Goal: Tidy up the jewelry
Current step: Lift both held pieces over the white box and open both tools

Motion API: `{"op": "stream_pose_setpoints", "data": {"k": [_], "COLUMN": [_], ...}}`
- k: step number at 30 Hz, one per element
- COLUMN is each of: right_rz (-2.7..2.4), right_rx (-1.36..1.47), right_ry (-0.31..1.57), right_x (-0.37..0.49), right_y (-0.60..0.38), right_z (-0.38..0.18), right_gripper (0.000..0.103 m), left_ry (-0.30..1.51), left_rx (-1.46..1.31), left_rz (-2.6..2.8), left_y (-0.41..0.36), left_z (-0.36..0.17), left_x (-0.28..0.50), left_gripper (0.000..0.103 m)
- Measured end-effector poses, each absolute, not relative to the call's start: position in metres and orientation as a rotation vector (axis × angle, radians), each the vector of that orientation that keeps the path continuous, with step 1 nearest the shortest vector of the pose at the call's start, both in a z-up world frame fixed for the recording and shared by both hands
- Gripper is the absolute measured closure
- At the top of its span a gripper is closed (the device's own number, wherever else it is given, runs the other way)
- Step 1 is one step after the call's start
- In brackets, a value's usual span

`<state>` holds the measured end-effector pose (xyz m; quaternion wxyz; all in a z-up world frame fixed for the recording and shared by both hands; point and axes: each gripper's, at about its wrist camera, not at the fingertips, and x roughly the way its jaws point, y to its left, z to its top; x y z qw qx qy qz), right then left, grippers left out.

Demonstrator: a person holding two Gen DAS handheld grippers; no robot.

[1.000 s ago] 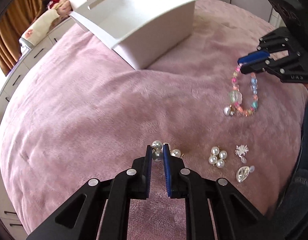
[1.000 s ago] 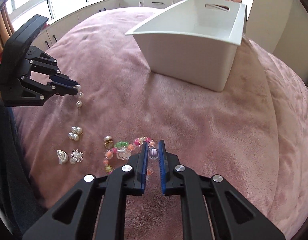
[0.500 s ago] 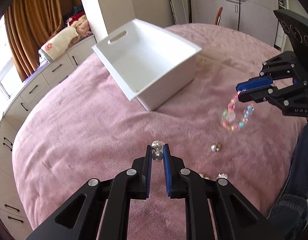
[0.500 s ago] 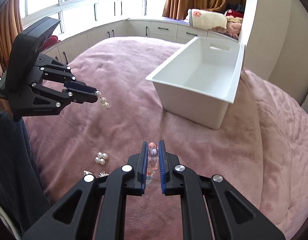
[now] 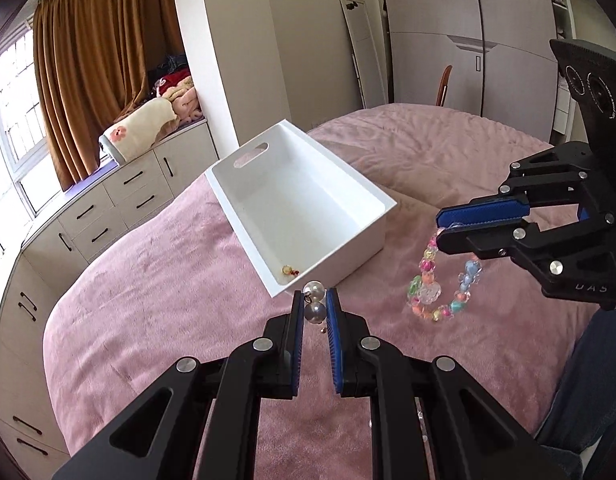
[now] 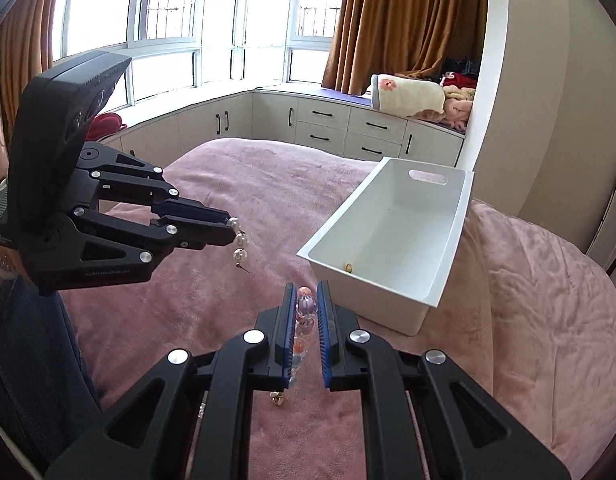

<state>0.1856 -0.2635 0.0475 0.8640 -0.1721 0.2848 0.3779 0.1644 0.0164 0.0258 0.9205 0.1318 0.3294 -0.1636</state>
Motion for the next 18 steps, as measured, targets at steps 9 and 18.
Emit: {"op": "stream_pose_setpoints", "data": {"k": [9, 18], "right_rz": [0.783, 0.754], "right_rx": [-0.357, -0.321], "right_ry": [0.557, 0.529], "right_x": [0.210, 0.268], "right_y": [-0.261, -0.256], "right_z": [0.068, 0.066], "right_gripper": [0.092, 0.092], "left_ry": [0.649, 0.671], "left_rx": [0.237, 0.215], "left_rz": [-0.327, -0.297], "left_y": [0.007, -0.003], "left_z": [0.050, 0.050], "left_x": [0.202, 0.261], "left_gripper": [0.087, 0.087]}}
